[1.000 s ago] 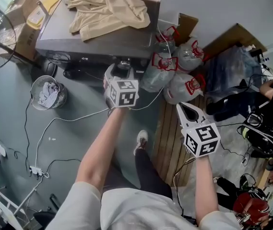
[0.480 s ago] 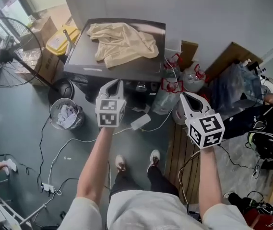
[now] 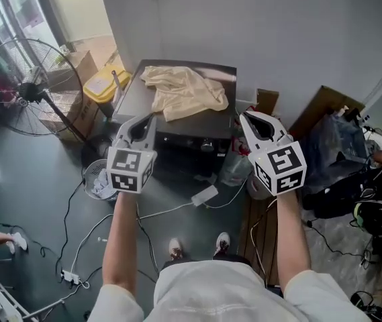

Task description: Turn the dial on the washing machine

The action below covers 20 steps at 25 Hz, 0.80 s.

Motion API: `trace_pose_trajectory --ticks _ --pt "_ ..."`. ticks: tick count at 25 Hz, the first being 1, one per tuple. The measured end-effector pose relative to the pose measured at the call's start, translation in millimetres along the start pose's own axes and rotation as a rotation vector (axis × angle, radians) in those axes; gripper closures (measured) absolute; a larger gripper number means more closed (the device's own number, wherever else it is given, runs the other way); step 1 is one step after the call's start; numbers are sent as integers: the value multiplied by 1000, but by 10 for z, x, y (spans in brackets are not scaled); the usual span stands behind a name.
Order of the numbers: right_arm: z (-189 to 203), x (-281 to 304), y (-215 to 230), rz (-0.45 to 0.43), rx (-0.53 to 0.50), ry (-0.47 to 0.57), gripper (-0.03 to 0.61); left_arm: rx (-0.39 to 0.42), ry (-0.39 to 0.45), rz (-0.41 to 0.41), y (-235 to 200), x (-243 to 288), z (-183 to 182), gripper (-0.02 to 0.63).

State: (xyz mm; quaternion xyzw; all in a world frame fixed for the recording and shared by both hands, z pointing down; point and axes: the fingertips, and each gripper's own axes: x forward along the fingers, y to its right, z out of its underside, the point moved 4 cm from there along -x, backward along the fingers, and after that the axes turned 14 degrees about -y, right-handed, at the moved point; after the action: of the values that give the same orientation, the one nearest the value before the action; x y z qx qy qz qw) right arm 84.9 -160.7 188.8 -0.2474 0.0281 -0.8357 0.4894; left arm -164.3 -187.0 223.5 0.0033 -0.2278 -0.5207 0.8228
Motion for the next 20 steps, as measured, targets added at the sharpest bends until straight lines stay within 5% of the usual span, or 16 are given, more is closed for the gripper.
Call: trace_pose_trajectory --ticks 12,20 --pt "-493 -389 -102 4 -83 111 565 52 136 -11 -60 -805 -512 597" --pt "-558 -555 -262 -1 -109 130 565 92 150 -77 11 -1144 -571 597"
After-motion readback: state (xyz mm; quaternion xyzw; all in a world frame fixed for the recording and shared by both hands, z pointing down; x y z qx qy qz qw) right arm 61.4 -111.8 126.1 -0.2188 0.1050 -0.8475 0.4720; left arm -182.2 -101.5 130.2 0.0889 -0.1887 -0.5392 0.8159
